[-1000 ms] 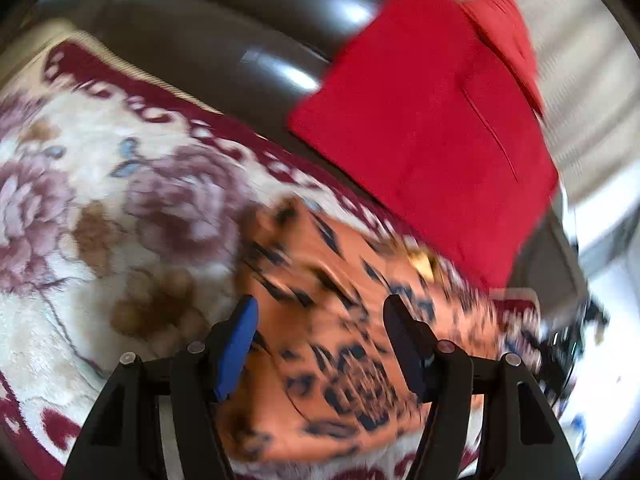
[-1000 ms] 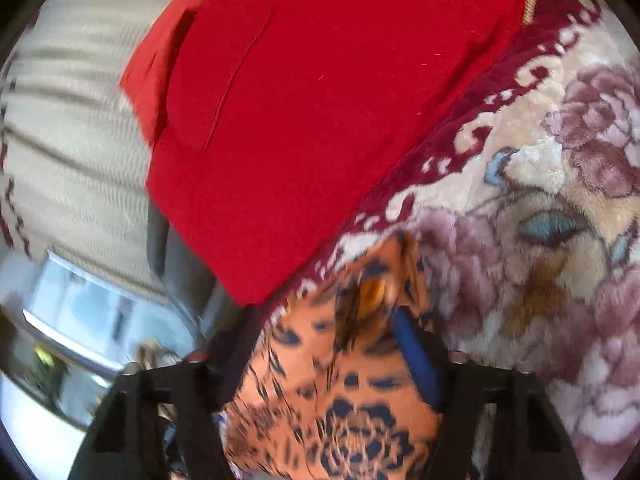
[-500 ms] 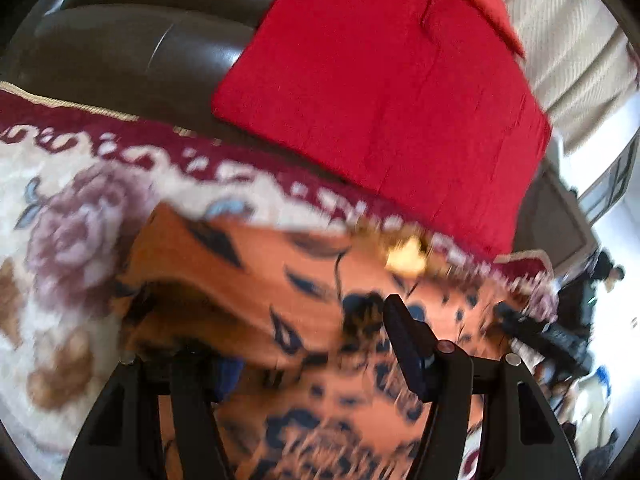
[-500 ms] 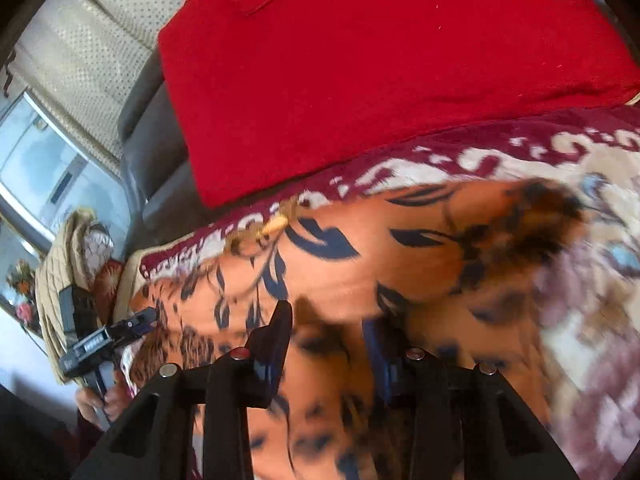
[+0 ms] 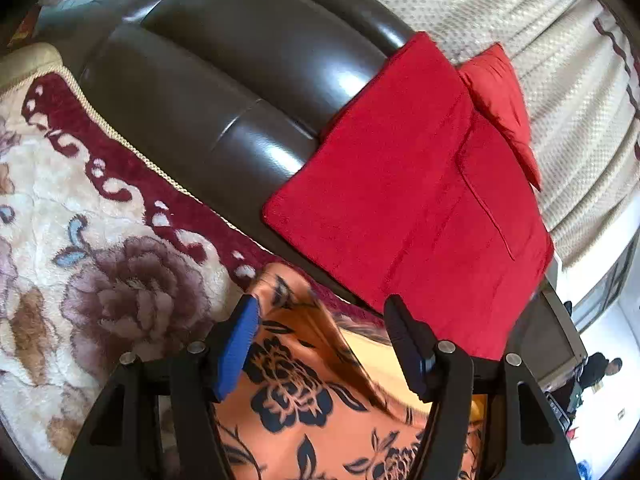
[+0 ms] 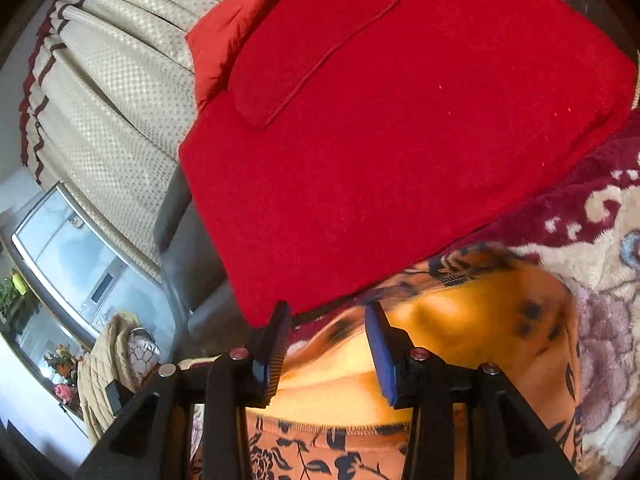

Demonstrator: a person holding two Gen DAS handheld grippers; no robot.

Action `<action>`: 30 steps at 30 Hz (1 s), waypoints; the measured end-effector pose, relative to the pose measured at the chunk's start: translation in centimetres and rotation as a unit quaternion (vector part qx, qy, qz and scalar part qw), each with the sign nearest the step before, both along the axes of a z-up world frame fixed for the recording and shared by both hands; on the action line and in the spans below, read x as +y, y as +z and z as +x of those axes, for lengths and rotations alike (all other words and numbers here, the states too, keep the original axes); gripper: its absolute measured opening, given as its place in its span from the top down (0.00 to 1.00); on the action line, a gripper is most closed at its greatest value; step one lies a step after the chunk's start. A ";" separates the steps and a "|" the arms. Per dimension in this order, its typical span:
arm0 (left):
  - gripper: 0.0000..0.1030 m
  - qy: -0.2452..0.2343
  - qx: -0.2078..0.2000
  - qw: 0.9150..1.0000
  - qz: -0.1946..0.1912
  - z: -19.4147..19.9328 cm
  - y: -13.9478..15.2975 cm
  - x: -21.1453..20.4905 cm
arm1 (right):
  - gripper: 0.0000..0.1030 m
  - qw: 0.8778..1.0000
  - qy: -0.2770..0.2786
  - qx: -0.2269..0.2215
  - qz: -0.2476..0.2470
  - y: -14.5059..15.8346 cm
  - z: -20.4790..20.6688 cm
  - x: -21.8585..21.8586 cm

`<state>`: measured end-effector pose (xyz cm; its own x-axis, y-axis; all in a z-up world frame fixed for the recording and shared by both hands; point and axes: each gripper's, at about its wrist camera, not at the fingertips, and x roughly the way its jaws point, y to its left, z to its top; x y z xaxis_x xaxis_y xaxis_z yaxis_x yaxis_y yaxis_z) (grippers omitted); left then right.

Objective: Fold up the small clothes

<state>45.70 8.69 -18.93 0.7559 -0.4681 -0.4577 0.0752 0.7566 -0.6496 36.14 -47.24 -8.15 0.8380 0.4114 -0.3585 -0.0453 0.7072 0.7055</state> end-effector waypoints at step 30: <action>0.33 -0.020 0.074 0.983 0.170 -4.5 0.3 -1.6 | 0.50 0.987 -0.084 0.079 -0.115 0.8 -2.3 -2.0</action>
<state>41.15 7.12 -18.67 0.6537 -0.2970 -0.6961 0.0323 0.9299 -0.3664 33.83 -49.27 -7.38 0.8137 0.1632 -0.5578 0.1842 0.8378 0.5139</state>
